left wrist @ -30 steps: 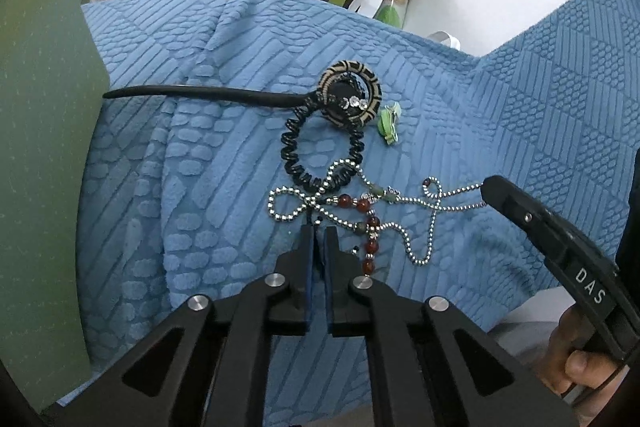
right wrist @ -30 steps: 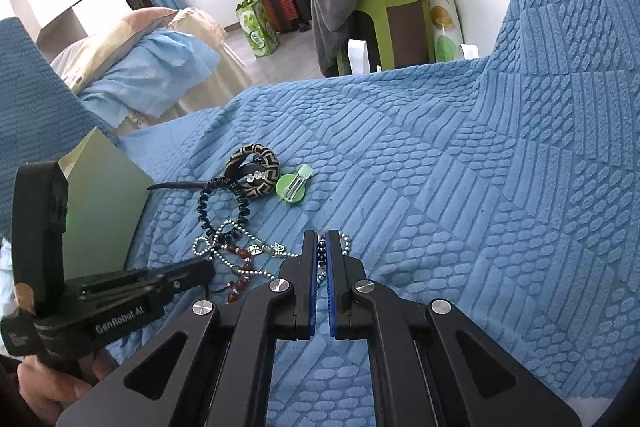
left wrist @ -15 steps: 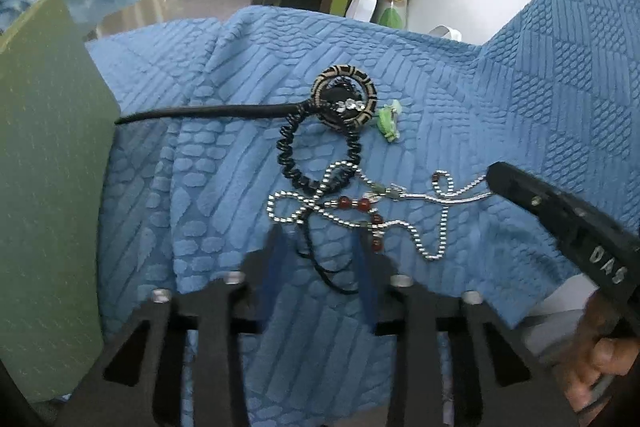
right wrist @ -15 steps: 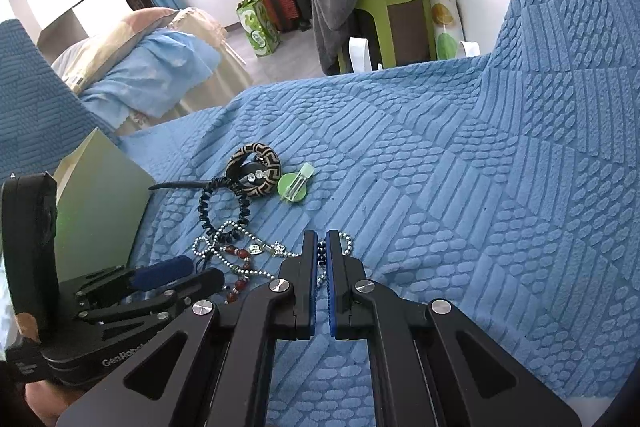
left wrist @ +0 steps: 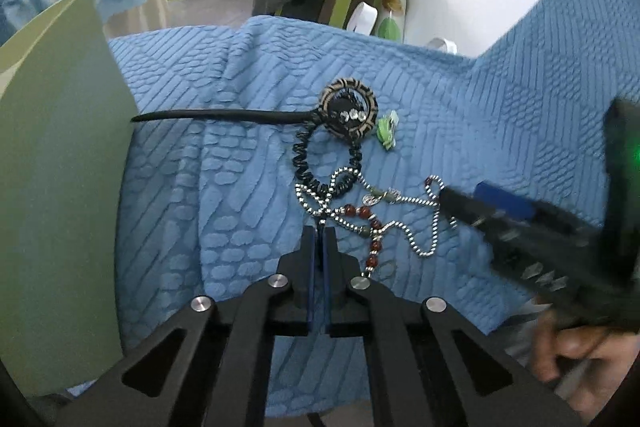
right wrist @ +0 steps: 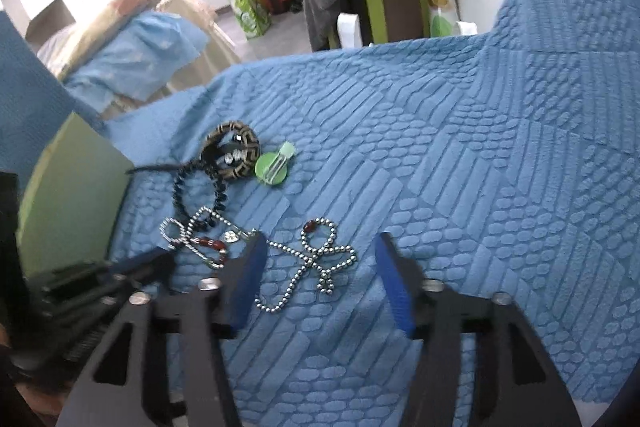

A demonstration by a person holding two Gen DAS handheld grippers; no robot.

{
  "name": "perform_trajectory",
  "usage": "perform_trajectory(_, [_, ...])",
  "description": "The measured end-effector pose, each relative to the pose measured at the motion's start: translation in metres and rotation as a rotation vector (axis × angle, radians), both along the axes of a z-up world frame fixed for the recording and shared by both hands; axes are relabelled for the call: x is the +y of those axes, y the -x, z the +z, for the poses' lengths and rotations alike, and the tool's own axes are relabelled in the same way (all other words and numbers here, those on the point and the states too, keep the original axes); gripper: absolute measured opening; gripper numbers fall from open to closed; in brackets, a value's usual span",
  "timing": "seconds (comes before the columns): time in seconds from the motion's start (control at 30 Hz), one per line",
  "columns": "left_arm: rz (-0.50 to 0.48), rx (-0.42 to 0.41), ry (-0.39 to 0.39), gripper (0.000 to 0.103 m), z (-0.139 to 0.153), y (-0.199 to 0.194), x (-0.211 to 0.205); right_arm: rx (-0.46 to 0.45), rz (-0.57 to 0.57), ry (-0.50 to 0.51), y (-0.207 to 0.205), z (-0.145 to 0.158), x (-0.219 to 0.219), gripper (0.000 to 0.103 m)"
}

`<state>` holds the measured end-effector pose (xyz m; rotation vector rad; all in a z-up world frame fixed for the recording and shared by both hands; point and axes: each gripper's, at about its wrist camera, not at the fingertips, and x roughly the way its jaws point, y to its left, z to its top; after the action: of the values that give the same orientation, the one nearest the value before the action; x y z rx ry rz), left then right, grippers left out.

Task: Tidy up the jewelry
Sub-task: 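Grasp the silver bead chain with the left gripper and pull it free, then carry the silver bead chain into the white box and open the left gripper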

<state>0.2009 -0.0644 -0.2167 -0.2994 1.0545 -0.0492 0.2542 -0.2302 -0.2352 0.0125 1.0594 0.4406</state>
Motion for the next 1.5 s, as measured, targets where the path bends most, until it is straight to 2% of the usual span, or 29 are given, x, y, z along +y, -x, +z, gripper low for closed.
perform_trajectory(0.07, [0.009, -0.006, 0.029, 0.002, 0.006, 0.004, 0.005, -0.008, 0.032, 0.069, 0.002, -0.006, 0.010, 0.068])
perform_trajectory(0.17, [0.018, -0.015, 0.052, 0.002, 0.014, 0.008, 0.009, -0.031, 0.098, 0.147, 0.008, -0.013, 0.027, 0.067])
perform_trajectory(0.23, [0.012, -0.018, 0.060, 0.002, 0.018, 0.010, 0.009, -0.058, 0.138, 0.181, 0.014, -0.015, 0.035, 0.061])
perform_trajectory(0.33, [0.000, -0.014, 0.059, 0.002, 0.020, 0.013, 0.006, -0.065, 0.157, 0.173, 0.017, -0.012, 0.039, 0.024])
perform_trajectory(0.37, [-0.003, -0.013, 0.057, 0.002, 0.020, 0.014, 0.005, -0.058, 0.153, 0.178, 0.017, -0.012, 0.040, 0.005])
perform_trajectory(0.47, [-0.001, 0.001, 0.077, 0.002, 0.019, 0.016, 0.006, -0.031, 0.123, 0.174, 0.016, -0.010, 0.038, 0.003])
perform_trajectory(0.6, [0.021, 0.026, 0.100, 0.002, 0.016, 0.023, 0.011, -0.053, 0.068, 0.136, 0.016, 0.005, 0.028, 0.002])
perform_trajectory(0.83, [0.064, 0.088, 0.181, 0.001, 0.004, 0.036, 0.021, -0.066, 0.061, 0.117, 0.021, 0.013, 0.029, 0.002])
perform_trajectory(1.03, [0.051, 0.092, 0.169, 0.001, 0.002, 0.048, 0.018, -0.064, 0.054, 0.076, 0.026, 0.018, 0.029, 0.002])
perform_trajectory(1.17, [0.043, 0.051, 0.163, 0.001, 0.022, 0.049, 0.020, -0.065, 0.027, -0.017, 0.033, 0.036, 0.021, 0.002])
perform_trajectory(1.33, [0.037, -0.023, 0.145, 0.001, 0.064, 0.050, 0.032, -0.085, -0.003, -0.145, 0.037, 0.073, 0.011, 0.002])
perform_trajectory(1.5, [0.053, -0.088, 0.139, 0.001, 0.109, 0.054, 0.056, -0.136, 0.020, -0.191, 0.041, 0.115, 0.019, 0.002])
